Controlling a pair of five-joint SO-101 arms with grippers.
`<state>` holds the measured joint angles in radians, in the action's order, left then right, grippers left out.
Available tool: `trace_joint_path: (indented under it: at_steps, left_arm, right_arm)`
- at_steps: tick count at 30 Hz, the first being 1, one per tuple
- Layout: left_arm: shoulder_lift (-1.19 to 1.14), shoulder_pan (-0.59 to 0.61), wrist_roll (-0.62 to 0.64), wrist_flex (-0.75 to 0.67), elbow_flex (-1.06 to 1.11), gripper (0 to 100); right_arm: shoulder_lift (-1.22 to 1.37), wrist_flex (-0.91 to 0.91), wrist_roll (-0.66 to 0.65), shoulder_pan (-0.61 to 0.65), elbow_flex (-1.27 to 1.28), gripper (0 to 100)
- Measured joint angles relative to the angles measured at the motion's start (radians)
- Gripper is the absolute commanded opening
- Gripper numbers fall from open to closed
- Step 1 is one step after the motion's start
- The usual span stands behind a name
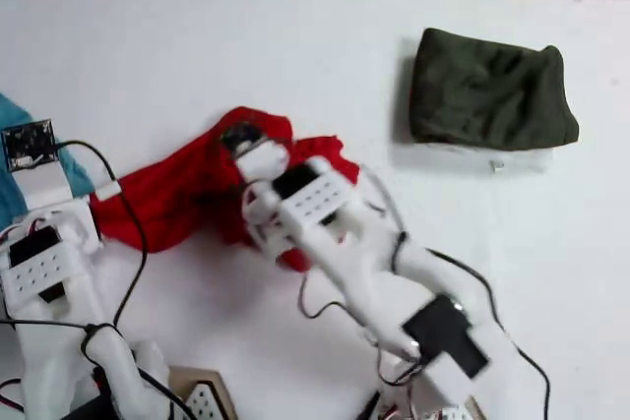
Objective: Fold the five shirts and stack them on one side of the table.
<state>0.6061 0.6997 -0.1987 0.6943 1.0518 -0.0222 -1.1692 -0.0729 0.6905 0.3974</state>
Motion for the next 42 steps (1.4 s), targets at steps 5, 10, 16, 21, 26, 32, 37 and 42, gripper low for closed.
trace_joint_path:
  at_steps: [5, 10, 16, 21, 26, 32, 37, 42]
  left_arm:
    - [0.0, -0.072, 0.0, 0.146, -0.028, 3]
    - [0.0, -0.227, 0.002, 0.414, -0.216, 3]
    - [0.0, -0.364, 0.003, 0.663, -0.531, 3]
    - [0.0, -0.445, 0.003, 0.72, -0.651, 8]
    - [0.0, -0.517, 0.0, 0.732, -0.608, 15]
    - [0.0, -0.537, -0.114, 0.667, -0.399, 15]
    - [0.0, -0.535, -0.198, 0.643, -0.282, 15]
    - [0.0, -0.597, -0.29, 0.634, -0.282, 15]
  right_arm:
    - [-0.18, -0.034, -0.206, -0.129, 0.0, 1.8]
    - [-0.342, -0.037, -0.431, -0.272, 0.0, 1.8]
    - [-0.48, 0.06, -0.618, -0.442, 0.0, 1.8]
    - [-0.568, 0.163, -0.646, -0.542, 0.0, 1.8]
    - [-0.628, 0.121, -0.647, -0.577, 0.0, 1.8]
    - [-0.646, -0.041, -0.654, -0.563, 0.103, 1.8]
    - [-0.666, -0.034, -0.654, -0.575, 0.299, 1.8]
    - [-0.789, 0.057, -0.654, -0.647, 0.384, 1.8]
